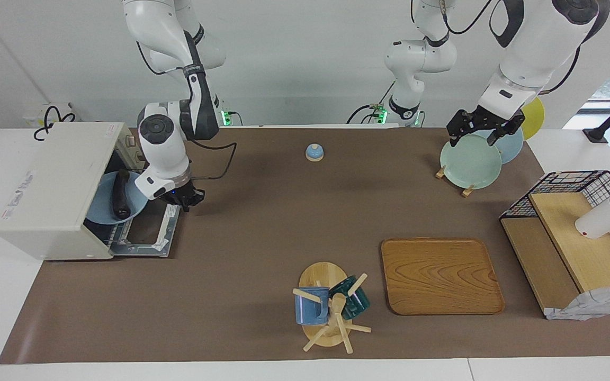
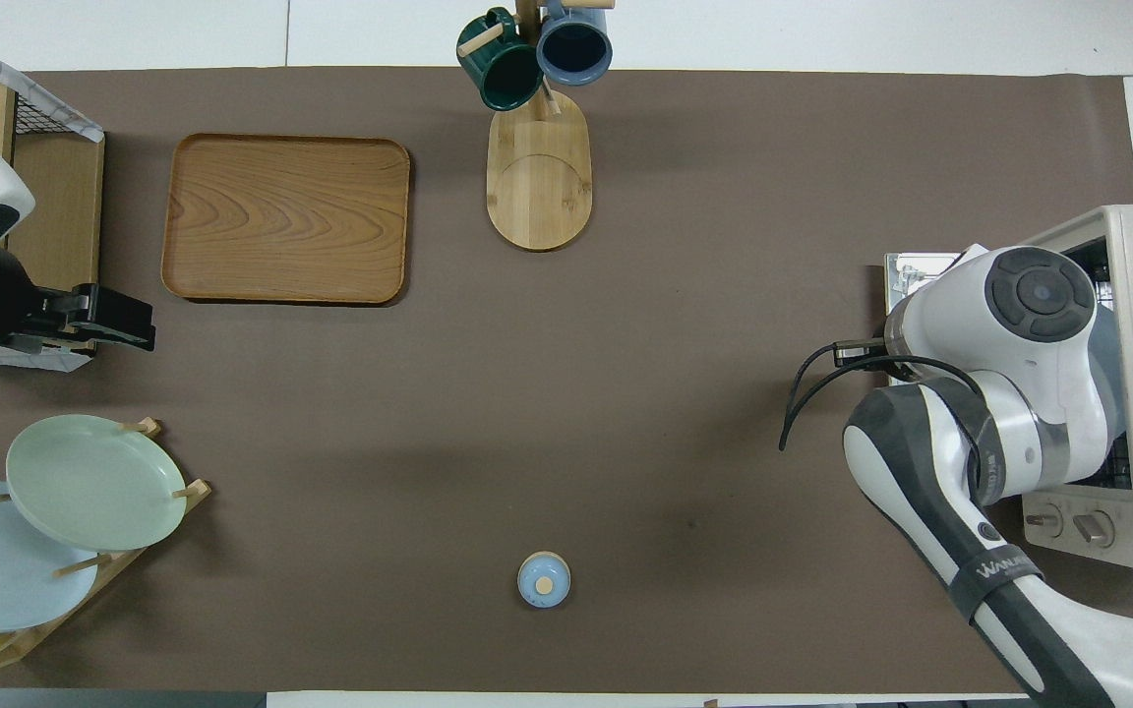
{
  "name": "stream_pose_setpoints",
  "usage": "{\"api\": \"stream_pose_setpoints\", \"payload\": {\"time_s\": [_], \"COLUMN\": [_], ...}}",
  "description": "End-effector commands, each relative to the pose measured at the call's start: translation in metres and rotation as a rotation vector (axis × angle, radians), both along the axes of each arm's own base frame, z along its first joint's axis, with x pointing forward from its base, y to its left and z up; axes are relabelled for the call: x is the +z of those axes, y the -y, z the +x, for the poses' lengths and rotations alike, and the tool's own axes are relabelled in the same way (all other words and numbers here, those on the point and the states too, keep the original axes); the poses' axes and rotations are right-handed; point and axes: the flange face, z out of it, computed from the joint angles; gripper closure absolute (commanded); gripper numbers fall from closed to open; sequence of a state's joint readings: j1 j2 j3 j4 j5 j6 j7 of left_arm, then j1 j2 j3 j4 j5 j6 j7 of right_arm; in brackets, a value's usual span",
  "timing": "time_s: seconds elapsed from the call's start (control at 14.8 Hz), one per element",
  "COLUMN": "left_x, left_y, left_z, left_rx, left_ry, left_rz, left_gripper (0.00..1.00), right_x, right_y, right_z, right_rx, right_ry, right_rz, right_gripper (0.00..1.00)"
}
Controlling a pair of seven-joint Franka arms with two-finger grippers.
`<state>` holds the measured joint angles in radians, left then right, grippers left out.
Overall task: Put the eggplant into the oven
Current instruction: 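Withdraw the right gripper out of the oven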
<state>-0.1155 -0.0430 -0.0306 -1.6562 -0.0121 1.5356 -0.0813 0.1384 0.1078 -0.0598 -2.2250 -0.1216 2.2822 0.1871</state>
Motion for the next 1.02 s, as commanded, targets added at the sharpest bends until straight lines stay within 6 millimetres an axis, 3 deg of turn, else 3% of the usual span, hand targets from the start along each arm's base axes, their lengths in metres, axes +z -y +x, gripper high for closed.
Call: {"api": "stream_pose_setpoints", "payload": {"time_s": [0.0,0.27,0.61,0.95], "left_x": [0.003,0.003,0.003,0.003], "left_y": [-0.002,-0.002,-0.002,-0.002], "left_z": [-0.002,-0.002,-0.002,-0.002], "left_rx": [-0.004,-0.004,-0.004,-0.004], "left_ry": [0.011,0.009,0.011,0.009], "left_rz": [0.023,0.023,0.023,0.023], "left_gripper": [0.00,0.00,0.00,0.00], "right_x": [-0.004,-0.017,-0.017,0.002], "right_y": [0.008,0.008,0.011,0.008], "right_z": [-0.010,-0.020,-0.020,-0.005], "right_rx": [-0.019,-0.010,0.042,0.227], "right_ry": [0.015,0.052,0.048,-0.001], "right_rz": [0.018,0.028,0.021,-0.100], "right_gripper": [1.00,1.00,1.00,1.00]}}
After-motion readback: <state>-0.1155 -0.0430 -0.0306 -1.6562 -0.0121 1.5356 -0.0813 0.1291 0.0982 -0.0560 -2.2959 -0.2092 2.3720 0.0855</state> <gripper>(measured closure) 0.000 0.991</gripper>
